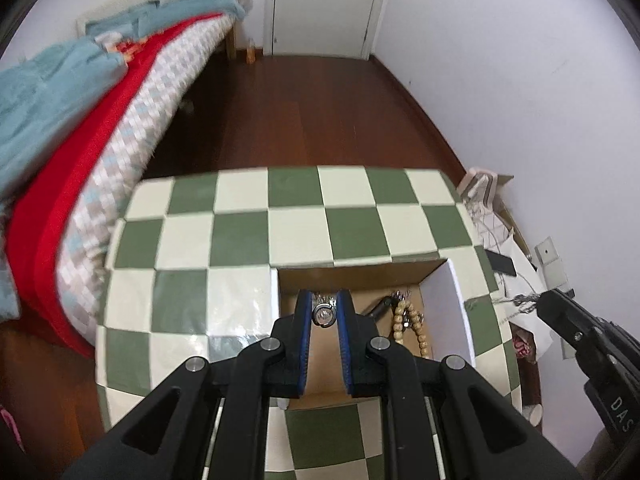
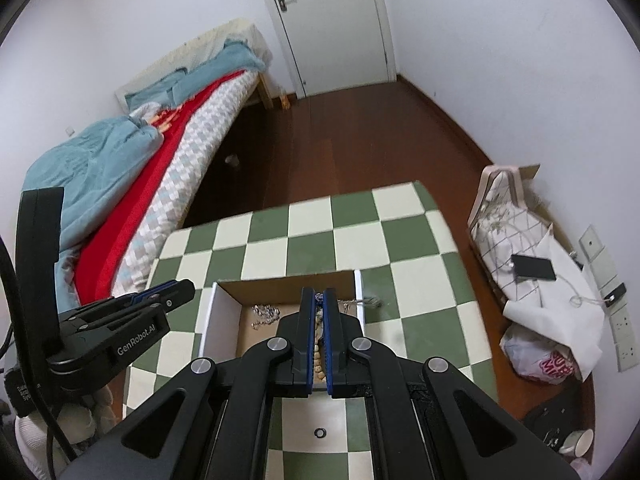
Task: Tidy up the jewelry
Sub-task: 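Carry the charm chain with the right tool into the box while the left tool drops the ring there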
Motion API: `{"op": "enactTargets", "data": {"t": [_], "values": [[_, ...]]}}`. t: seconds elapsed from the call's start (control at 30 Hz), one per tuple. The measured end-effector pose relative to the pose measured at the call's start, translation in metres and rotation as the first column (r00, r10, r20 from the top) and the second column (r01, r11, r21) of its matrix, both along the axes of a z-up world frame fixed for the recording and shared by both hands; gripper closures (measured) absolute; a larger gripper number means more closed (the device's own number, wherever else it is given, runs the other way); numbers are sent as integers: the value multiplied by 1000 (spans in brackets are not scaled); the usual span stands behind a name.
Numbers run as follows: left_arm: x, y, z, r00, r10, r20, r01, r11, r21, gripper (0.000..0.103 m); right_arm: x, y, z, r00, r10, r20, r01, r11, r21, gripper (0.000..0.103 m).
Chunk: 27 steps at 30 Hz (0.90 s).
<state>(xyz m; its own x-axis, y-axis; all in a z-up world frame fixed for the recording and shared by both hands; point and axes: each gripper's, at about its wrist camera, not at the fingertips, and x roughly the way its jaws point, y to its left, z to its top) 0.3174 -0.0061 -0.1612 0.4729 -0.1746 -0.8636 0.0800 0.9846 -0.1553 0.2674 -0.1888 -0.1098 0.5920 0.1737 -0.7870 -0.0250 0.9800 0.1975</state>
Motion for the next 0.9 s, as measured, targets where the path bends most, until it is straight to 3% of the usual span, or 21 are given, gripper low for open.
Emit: {"op": "enactTargets", "data": {"t": [0.2,0.37,0.47,0.5,0.53,0.57,0.6,0.67,0.77,0.9], "values": [[11,2,-42,993,9,-122,-12,1000,-26,93,26,2,-42,994,14,-107,-12,1000,12,99],[21,9,-54,984,57,-171,-65,997,-41,89,42,6,-70,982,31,-189,-27,999,22,99],[23,14,-48,984,77,-163,-88,994,-60,63,48,10,-80,971,35,-238,-37,999,-1,99],[23,14,-43,985,86,-153,-94,995,-43,41,49,12,-82,967,37,-252,-42,999,-12,94],[22,14,-40,985,97,-142,-101,995,-19,5,49,14,-83,965,33,-262,-45,998,-39,87],[21,14,-36,987,102,-123,-104,995,-8,0,48,15,-83,965,31,-260,-47,997,-55,65],[20,15,-32,989,103,-111,-105,994,-12,0,47,16,-82,966,31,-257,-50,996,-68,38],[18,16,-26,989,110,-98,-110,994,2,0,44,18,-81,967,29,-252,-52,995,-89,16],[14,16,-18,991,127,-47,-124,990,60,0,41,21,-80,967,16,-254,-50,991,-125,15],[3,21,-11,988,151,24,-152,978,145,0,36,24,-81,966,6,-258,-52,983,-174,4]]}}
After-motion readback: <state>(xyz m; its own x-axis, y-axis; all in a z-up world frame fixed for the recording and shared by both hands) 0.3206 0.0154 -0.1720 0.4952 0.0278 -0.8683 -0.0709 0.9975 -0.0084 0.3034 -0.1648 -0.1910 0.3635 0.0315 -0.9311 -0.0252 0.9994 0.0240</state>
